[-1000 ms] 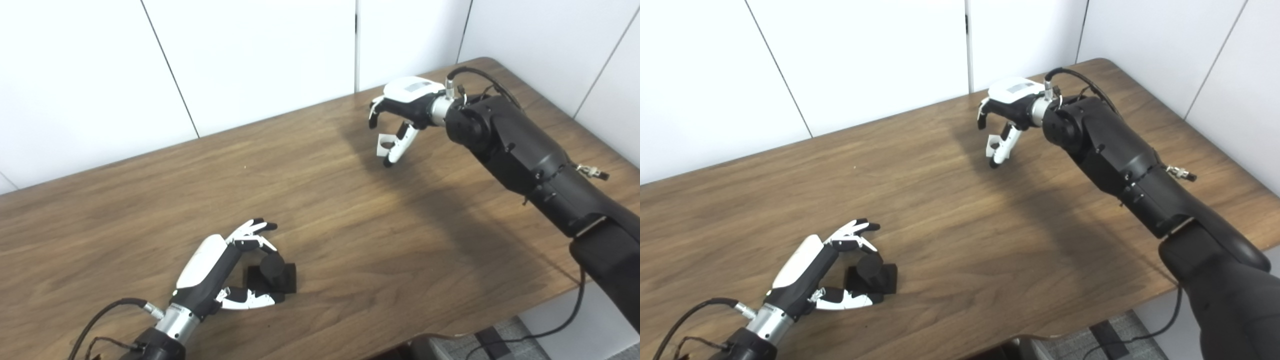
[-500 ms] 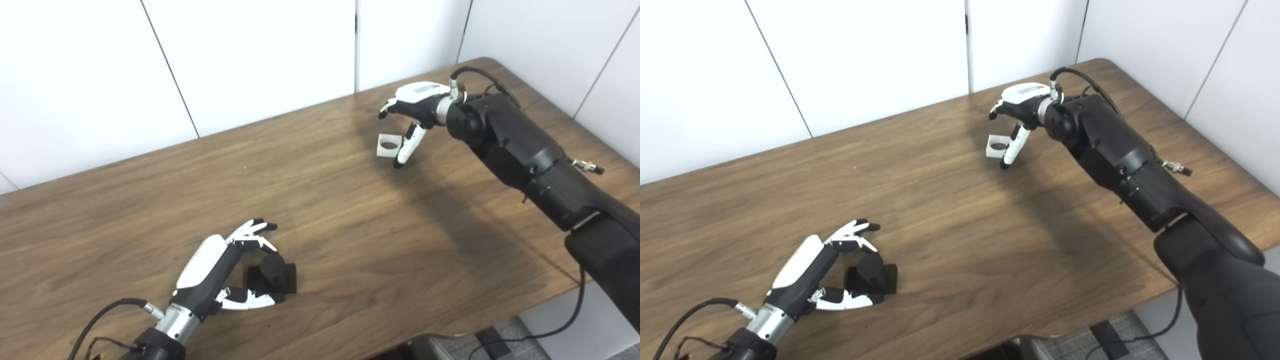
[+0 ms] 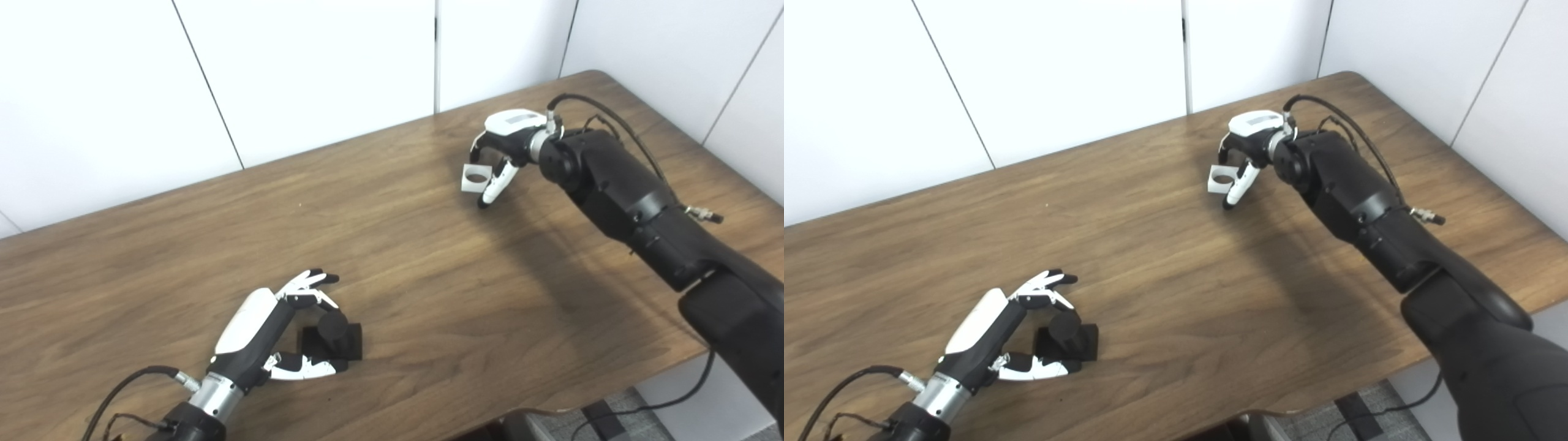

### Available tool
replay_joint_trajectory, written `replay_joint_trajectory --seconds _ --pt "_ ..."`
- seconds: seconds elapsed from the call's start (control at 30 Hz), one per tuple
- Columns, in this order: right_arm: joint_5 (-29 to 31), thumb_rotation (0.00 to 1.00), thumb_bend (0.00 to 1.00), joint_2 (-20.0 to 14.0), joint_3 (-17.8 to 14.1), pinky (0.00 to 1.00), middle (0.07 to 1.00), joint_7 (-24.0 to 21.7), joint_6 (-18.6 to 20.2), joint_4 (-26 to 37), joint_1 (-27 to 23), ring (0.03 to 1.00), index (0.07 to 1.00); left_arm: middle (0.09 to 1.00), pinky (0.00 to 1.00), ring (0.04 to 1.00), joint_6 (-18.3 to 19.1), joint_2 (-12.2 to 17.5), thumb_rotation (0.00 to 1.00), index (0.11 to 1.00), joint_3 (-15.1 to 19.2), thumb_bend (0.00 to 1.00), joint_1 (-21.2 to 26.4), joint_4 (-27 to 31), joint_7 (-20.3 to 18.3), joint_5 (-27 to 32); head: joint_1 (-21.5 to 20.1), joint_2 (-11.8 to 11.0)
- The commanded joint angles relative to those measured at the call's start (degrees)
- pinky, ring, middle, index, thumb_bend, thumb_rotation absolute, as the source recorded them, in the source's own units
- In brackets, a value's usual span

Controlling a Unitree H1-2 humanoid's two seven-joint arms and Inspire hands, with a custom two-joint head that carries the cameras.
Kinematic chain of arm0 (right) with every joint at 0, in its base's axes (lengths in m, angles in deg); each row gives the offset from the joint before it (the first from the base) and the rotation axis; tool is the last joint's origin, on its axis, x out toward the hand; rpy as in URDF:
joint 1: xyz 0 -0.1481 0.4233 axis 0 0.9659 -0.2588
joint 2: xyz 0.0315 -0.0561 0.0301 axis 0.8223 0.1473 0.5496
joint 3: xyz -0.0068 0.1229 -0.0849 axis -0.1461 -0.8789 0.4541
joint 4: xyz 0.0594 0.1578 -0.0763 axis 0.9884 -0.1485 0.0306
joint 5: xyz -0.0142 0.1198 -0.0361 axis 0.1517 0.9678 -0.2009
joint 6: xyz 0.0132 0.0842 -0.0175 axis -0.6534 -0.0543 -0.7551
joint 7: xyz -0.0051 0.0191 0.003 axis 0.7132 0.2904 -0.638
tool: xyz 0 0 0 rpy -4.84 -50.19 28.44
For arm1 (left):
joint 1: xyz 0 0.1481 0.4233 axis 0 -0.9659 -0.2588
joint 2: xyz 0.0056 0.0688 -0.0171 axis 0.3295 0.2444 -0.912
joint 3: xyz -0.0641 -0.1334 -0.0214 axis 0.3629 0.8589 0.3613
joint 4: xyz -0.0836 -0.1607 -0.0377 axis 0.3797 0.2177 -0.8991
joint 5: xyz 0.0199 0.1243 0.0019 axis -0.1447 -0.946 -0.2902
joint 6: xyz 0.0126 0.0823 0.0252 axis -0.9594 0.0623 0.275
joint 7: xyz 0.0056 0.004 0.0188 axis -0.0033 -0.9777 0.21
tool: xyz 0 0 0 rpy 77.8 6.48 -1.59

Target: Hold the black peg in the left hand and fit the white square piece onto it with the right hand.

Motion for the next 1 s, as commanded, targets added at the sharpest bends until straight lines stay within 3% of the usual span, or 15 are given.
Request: replay_joint_trajectory --seconds 0.0,0.67,0.87,0.93,0.97 --pt "0.0 0.41 0.72 -0.5 -0.3 0.72 0.895 0.8 1.2 -0.5 -2.0 0.881 0.765 0.878 0.86 0.949 3.8 2.1 0.06 0.491 0.0 0.52 -1.6 -1.0 -2.5 -1.6 0.0 0.1" --pt "0.8 0.37 0.72 1.8 1.6 0.74 0.896 2.9 3.8 -3.7 -1.3 0.886 0.745 0.879 0.86 0.951 4.4 1.8 0.06 0.491 0.0 0.52 -2.3 -0.3 -2.5 -2.1 0.5 0.9" --pt "0.0 0.30 0.69 1.4 2.0 0.74 0.858 5.6 3.9 -4.8 -0.8 0.850 0.645 0.877 0.85 0.945 3.6 1.9 0.06 0.491 0.0 0.52 -2.4 -0.6 -2.0 -2.3 0.6 1.2" --pt "-0.5 0.18 0.55 1.3 2.3 0.73 0.833 6.6 4.0 -5.0 -0.7 0.831 0.524 0.877 0.86 0.946 3.8 1.9 0.07 0.491 0.1 0.52 -2.5 -0.4 -2.1 -2.2 0.5 1.2" --pt "-0.6 0.17 0.54 1.2 2.3 0.73 0.830 7.6 3.8 -5.3 -0.5 0.829 0.513 0.877 0.86 0.946 4.1 2.0 0.07 0.491 0.1 0.52 -2.4 -0.2 -2.2 -2.3 0.5 1.2"
